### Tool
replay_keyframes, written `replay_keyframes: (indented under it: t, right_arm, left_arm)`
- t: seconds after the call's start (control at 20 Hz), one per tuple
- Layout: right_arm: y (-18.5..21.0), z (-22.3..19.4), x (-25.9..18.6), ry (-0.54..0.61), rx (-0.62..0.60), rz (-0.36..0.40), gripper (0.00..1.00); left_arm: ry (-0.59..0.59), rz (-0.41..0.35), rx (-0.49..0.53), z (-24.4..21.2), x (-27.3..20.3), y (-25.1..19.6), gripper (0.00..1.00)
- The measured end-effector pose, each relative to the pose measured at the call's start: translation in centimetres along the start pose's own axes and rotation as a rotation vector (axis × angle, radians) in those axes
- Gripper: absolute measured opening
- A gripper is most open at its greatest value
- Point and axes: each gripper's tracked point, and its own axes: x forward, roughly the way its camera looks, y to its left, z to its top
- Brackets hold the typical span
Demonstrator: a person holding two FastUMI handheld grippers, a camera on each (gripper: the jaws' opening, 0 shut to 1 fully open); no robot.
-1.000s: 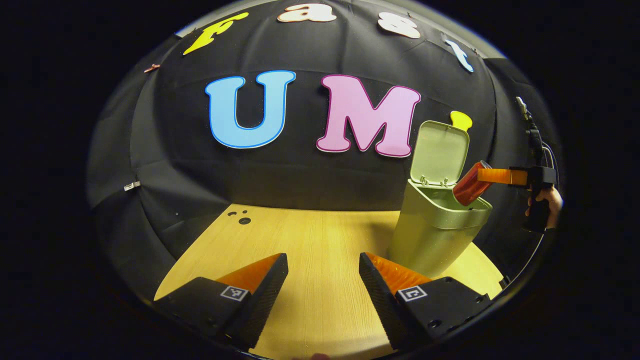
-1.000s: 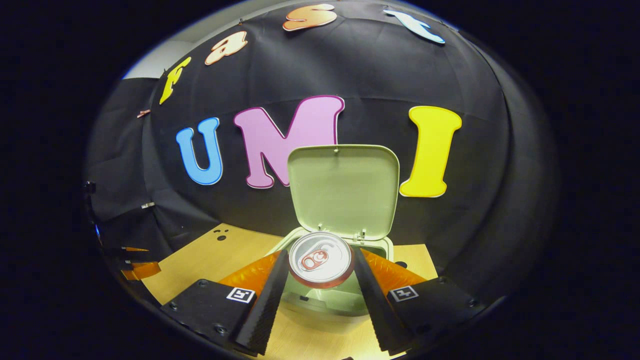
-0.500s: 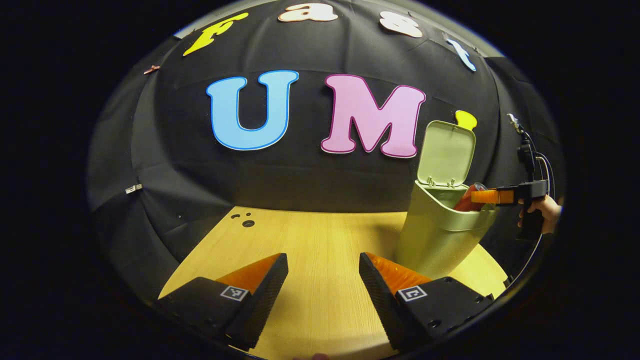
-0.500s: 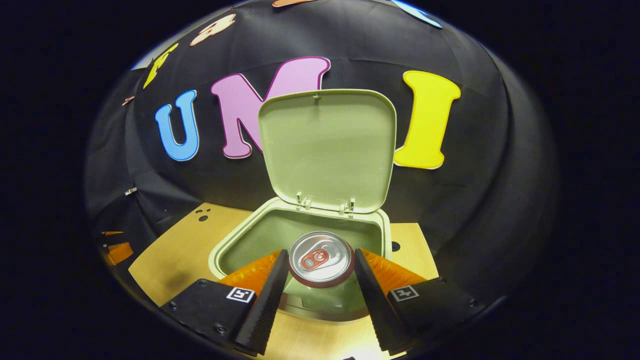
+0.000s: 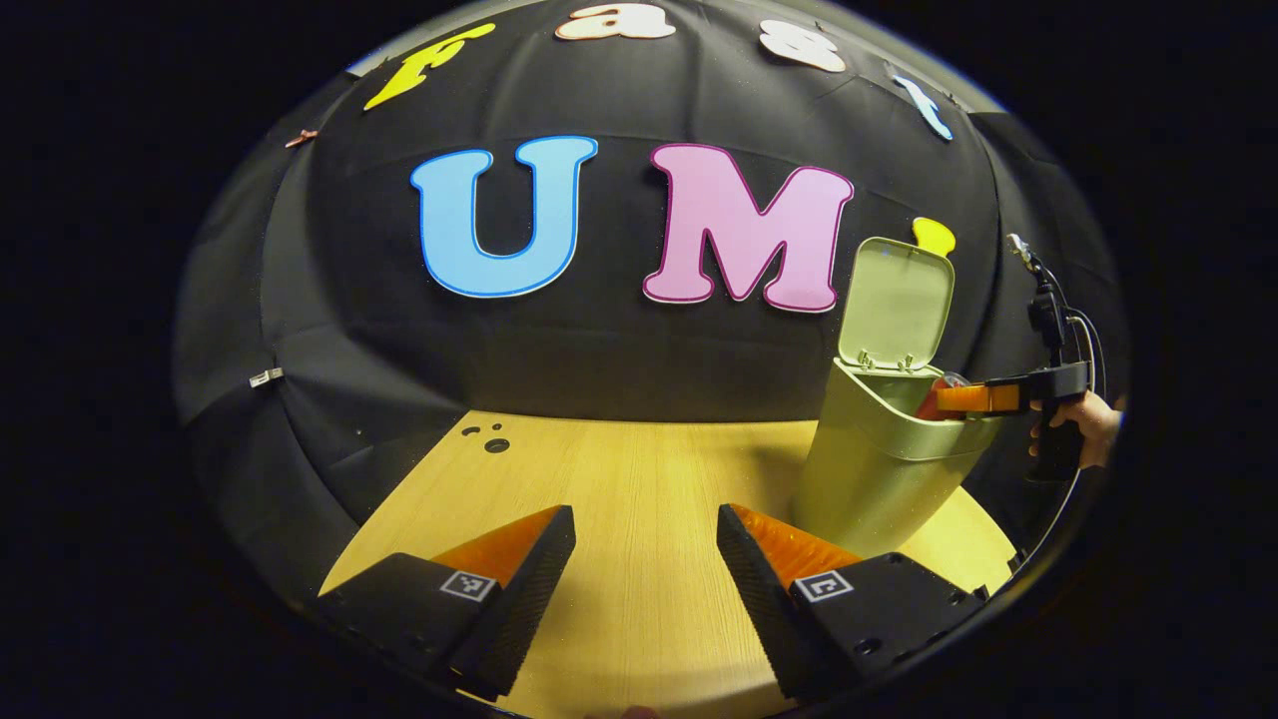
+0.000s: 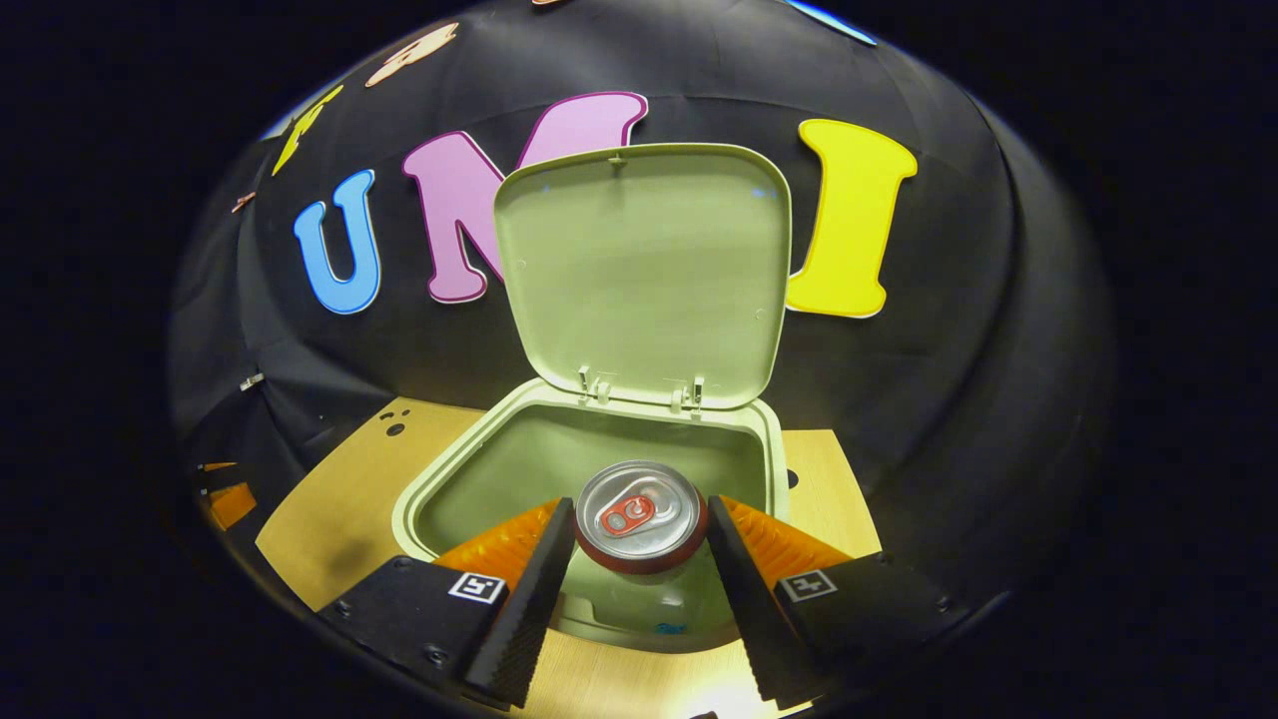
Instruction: Press the lid of the desktop garbage bin to open it, pick up the crumpled paper on the desktop and throw it into the bin, then pick up the pop can on the desktop and drop it into the bin, and finally close the garbage bin lid.
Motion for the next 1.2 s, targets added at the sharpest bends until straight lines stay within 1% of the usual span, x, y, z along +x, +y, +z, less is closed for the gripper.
replay_keyframes:
  t: [0.55, 0.6, 0.65, 0.7, 0.75, 0.8, 0.85, 0.9, 1.05, 1.2]
  right_arm:
    - [-0.1, 0.1, -0.6, -0.01, 0.011, -0.001, 0.84]
    - [-0.2, 0.2, -0.7, -0.013, 0.012, -0.003, 0.84]
    - [-0.3, 0.4, -0.8, -0.019, 0.016, -0.007, 0.86]
    - [-0.3, 0.7, -0.9, -0.03, 0.024, -0.006, 0.86]
    - [-0.2, 1.3, -1.1, -0.051, 0.036, -0.003, 0.86]
    - [0.0, 2.0, -1.4, -0.075, 0.049, 0.004, 0.86]
    - [0.1, 2.8, -1.6, -0.104, 0.06, 0.013, 0.87]
    - [0.3, 4.0, -2.0, -0.137, 0.065, 0.02, 0.87]
    - [0.4, 7.5, -3.0, -0.226, 0.039, 0.026, 0.94]
    - [0.5, 11.7, -3.7, -0.325, 0.002, 0.026, 0.95]
  left_arm:
    - [0.0, 0.006, 0.008, -0.2, -0.8, 0.1, 0.93]
    - [-0.001, 0.007, 0.009, -0.2, -1.0, 0.1, 0.93]
    - [-0.001, 0.007, 0.009, -0.1, -1.0, 0.0, 0.97]
    - [-0.003, 0.007, 0.01, -0.2, -1.0, 0.0, 0.97]
    - [-0.004, 0.008, 0.01, -0.1, -1.1, 0.0, 0.93]
    - [-0.004, 0.009, 0.01, -0.2, -1.2, 0.0, 0.97]
    - [-0.004, 0.009, 0.01, -0.1, -1.2, -0.1, 0.93]
    - [-0.003, 0.01, 0.01, -0.2, -1.3, -0.1, 0.93]
    - [-0.003, 0.012, 0.008, -0.2, -1.7, -0.2, 0.93]
    - [-0.002, 0.013, 0.006, -0.3, -1.9, -0.3, 0.93]
